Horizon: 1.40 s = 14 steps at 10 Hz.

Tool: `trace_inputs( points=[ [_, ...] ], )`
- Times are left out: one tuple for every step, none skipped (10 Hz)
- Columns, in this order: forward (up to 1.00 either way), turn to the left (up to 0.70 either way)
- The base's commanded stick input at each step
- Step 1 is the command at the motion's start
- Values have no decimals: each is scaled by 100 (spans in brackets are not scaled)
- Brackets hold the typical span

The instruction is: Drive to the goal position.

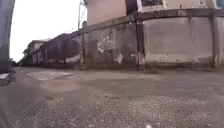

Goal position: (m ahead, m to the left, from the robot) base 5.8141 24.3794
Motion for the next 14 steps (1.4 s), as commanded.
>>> trace_inputs(
  points=[
    [50,0],
    [50,0],
    [50,0],
    [50,0],
    [50,19],
    [50,50],
    [50,50],
    [50,48],
    [50,39],
    [57,8],
    [69,22],
    [70,35],
    [70,35],
    [70,35]
  ],
)
